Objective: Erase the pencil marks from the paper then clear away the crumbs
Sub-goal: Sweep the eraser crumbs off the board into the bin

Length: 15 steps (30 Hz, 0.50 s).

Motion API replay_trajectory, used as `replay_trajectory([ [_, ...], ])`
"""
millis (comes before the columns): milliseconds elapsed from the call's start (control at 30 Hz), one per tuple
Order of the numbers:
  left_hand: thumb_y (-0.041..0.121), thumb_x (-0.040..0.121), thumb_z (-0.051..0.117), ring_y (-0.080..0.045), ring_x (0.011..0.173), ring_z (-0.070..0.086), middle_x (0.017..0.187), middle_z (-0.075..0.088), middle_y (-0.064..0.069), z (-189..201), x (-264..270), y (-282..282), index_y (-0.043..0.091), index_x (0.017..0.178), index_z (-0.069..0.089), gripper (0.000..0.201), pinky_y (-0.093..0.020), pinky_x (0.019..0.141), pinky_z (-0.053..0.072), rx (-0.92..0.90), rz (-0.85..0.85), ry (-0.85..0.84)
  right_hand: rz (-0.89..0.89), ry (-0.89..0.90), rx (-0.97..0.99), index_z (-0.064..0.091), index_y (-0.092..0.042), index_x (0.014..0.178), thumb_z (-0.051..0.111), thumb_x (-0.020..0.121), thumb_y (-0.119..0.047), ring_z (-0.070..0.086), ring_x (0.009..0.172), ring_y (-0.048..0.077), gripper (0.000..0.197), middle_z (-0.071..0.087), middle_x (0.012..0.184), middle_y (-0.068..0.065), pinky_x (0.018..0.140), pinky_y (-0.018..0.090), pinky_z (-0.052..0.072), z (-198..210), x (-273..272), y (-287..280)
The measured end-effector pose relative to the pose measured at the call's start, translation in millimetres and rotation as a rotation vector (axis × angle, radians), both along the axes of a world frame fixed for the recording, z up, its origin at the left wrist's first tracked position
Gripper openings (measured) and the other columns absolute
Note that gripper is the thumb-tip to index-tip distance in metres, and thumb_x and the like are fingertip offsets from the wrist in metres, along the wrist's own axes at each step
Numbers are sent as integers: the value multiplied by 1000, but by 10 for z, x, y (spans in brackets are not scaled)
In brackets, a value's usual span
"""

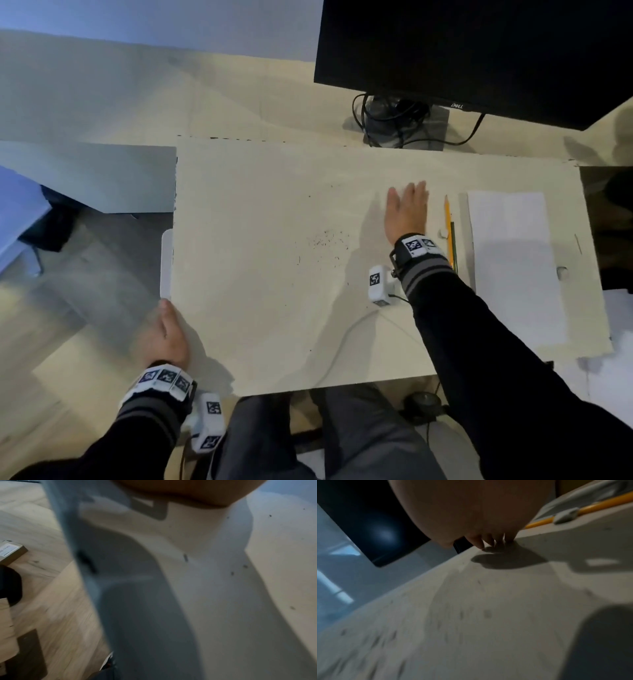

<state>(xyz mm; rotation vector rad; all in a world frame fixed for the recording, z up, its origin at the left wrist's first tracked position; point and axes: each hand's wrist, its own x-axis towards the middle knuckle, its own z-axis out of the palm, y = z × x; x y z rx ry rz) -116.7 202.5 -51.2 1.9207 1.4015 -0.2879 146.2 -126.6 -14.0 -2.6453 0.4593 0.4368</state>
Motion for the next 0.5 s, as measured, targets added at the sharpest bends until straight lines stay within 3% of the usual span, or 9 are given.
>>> replay_trajectory([
  [100, 55, 103, 17, -55, 108, 53, 113, 55, -45, 18, -3, -11, -13, 125, 56, 81, -53, 96, 39, -1, -26, 11, 307, 40, 15, 1, -9, 156, 21, 102, -54, -15, 150, 23, 73, -16, 163, 8, 120, 35, -6, -68, -388, 387],
  [167, 55, 103, 17, -56, 108, 52, 113, 55, -45, 20, 2, -23, -12, 126, 56, 81, -53, 96, 39, 3, -21, -3, 535, 15, 201, 10, -15, 157, 27, 103, -51, -10, 150, 14, 67, -8, 164, 0, 121, 31, 0, -6, -597, 488],
  [200, 54, 104, 18, -56, 108, 52, 113, 55, -46, 24, -7, -30, -12, 126, 56, 79, -52, 95, 40, 7, -24, -10, 543, -21, 275, 15, -17, 157, 30, 104, -47, -6, 150, 9, 63, -2, 165, -4, 121, 29, 4, 28, -601, 420],
  [267, 48, 106, 19, -57, 108, 52, 113, 54, -47, 37, 8, -39, -14, 125, 56, 75, -52, 95, 39, 35, -8, -37, 310, -109, 251, 18, -17, 156, 31, 105, -42, -2, 151, 10, 58, 2, 165, -5, 123, 32, 7, 35, -438, 161],
  [333, 44, 107, 19, -57, 110, 51, 115, 53, -48, 63, 1, -48, -16, 124, 56, 72, -51, 96, 38, 45, -1, -58, -17, -60, 127, 13, -10, 156, 27, 106, -40, -4, 152, 18, 60, -3, 165, 4, 124, 38, 4, 7, -279, -65],
  [367, 43, 108, 19, -57, 111, 51, 116, 53, -47, 71, 6, -51, -15, 124, 56, 71, -51, 96, 38, 56, 8, -60, -44, -15, 61, 10, -6, 156, 25, 106, -39, -7, 152, 23, 62, -6, 165, 8, 124, 38, 1, -24, -265, -40],
  [433, 43, 108, 19, -55, 113, 51, 120, 54, -44, 91, 7, -61, -11, 126, 58, 68, -51, 97, 38, 71, 5, -54, 197, 21, 3, 5, -4, 155, 23, 106, -40, -11, 151, 25, 64, -11, 163, 12, 123, 36, -5, -74, -391, 285],
  [500, 44, 107, 19, -53, 117, 50, 125, 55, -39, 129, -1, -74, -4, 130, 58, 66, -50, 102, 36, 72, -6, -36, 554, 43, 111, 11, -8, 156, 23, 107, -39, -10, 151, 22, 59, -8, 164, 8, 123, 33, -4, -63, -584, 612],
])
